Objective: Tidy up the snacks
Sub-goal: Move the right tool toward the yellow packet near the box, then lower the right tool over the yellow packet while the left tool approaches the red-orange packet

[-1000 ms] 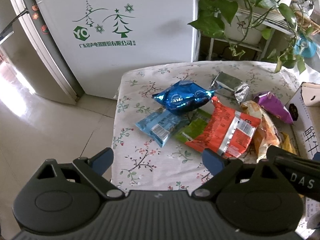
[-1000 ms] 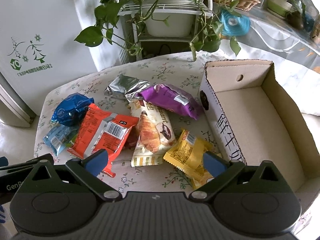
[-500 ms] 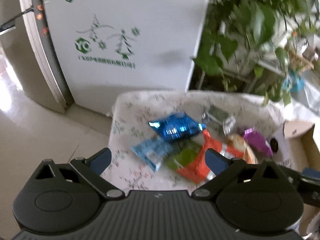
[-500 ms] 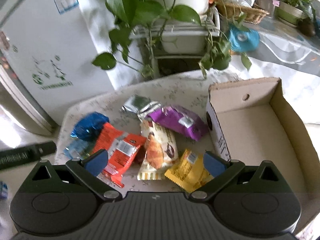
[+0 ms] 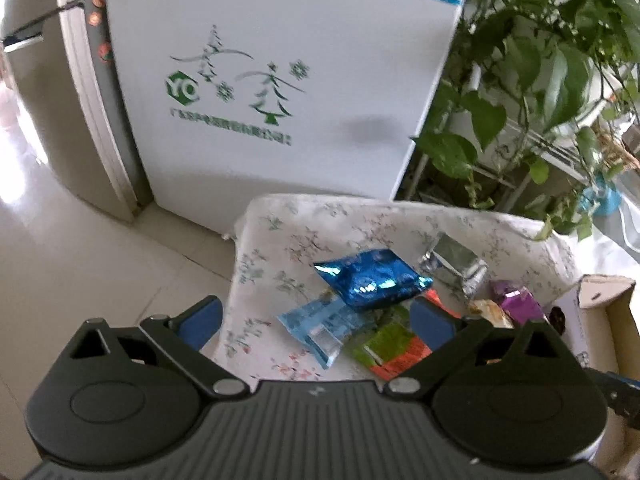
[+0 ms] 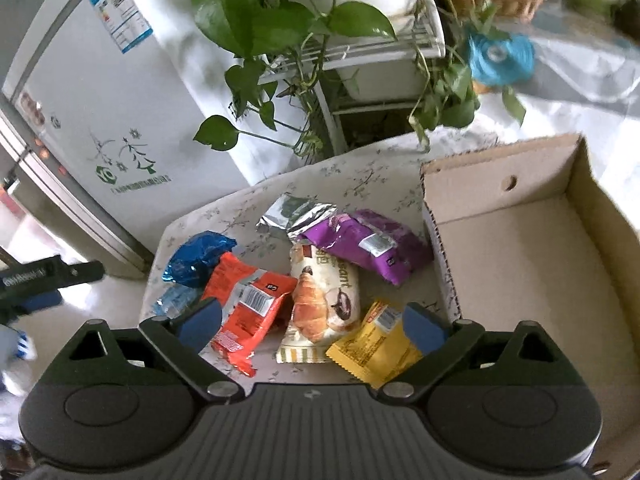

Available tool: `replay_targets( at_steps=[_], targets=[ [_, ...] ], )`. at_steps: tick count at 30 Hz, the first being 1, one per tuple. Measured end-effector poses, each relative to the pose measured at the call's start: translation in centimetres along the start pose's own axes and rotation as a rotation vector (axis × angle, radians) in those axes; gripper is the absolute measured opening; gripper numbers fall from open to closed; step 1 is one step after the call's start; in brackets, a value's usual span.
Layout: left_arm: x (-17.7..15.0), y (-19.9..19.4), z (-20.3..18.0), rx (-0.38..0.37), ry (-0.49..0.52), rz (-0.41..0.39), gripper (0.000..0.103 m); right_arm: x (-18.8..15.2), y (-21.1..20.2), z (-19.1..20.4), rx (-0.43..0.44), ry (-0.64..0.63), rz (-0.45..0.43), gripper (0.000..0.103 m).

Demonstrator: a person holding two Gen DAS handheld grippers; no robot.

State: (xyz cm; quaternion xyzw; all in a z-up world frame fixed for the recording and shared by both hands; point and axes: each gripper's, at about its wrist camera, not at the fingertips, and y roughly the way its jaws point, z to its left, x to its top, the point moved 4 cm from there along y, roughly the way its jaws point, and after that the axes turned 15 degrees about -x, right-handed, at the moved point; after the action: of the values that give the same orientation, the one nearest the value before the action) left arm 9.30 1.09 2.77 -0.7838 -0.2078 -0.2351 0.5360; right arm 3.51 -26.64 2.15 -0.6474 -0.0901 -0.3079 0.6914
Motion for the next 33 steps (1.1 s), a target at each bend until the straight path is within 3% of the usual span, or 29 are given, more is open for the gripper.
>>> replay_targets(
  at_steps=[5,12,23,26,30,33],
  targets=[
    [-0.8,0.7,-1.2,-0.026,0.005,0.032,0.099,-0.7,1.5,-0.4,0.045,-0.030,0.060,0.094],
    [-1.3,1.0,-2.6,-0.051,0.032,0.046,0.099,-1.6,3.6,0.0,0.025,-0.117,0.095,0.094],
    [-2.0,2.0,-3.0,-0.044,0.042,0.084,0.099,-2.6,7.3,1.5,-0.112,-0.251,0.125,0.096],
    [-2.1,2.2,-3.1,-0.049,0.045,0.092,0.099,-3.1,7.1,1.5,-0.060,-0.242,0.174,0.098],
    [-2.3,2.3,-3.2,-0.048,0.048,0.096,0.099,-4.1,5.9,2.1,0.101,-0.199,0.272,0.098],
    [-2.4,2.7,-3.3,-0.051,0.043,0.106,0.099,-4.2,4.7,2.4,0.136,-0.240,0.243,0.098]
  ],
)
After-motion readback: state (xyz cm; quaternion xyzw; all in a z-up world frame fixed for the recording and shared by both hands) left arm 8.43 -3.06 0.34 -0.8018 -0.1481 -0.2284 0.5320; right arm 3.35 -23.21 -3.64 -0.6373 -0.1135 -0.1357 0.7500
